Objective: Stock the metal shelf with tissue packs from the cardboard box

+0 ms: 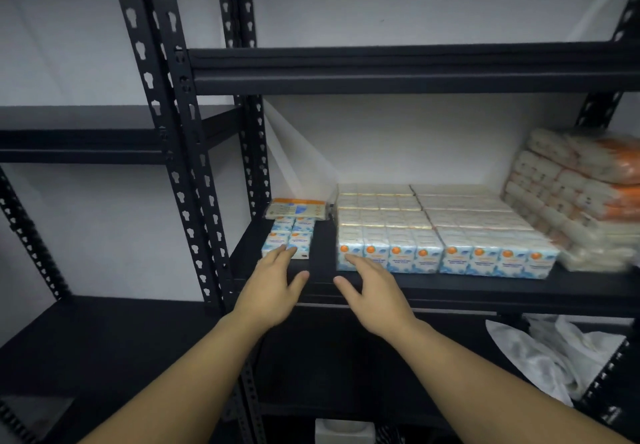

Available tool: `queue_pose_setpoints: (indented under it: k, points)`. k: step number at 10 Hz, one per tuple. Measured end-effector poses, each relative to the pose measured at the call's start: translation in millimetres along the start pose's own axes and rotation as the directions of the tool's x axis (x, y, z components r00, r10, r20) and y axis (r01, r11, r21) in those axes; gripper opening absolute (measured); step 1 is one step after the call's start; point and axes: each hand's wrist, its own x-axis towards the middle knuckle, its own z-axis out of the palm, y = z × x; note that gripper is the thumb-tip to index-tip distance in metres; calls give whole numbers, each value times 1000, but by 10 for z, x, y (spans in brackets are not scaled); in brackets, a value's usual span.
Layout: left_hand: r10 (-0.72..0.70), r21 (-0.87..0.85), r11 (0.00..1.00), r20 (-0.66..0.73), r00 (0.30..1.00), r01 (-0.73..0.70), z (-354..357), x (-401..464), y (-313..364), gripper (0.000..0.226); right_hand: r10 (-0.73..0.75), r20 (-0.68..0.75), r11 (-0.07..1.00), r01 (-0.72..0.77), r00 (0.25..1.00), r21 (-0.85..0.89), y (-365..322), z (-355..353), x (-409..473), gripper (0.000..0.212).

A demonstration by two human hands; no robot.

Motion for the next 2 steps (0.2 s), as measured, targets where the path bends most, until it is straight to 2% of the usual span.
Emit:
queue_pose_setpoints:
  k: [2]
  points:
    - [19, 168, 985, 141, 990, -43, 223, -297, 511, 73, 184, -10, 982, -184, 983, -35, 669, -765, -588, 72]
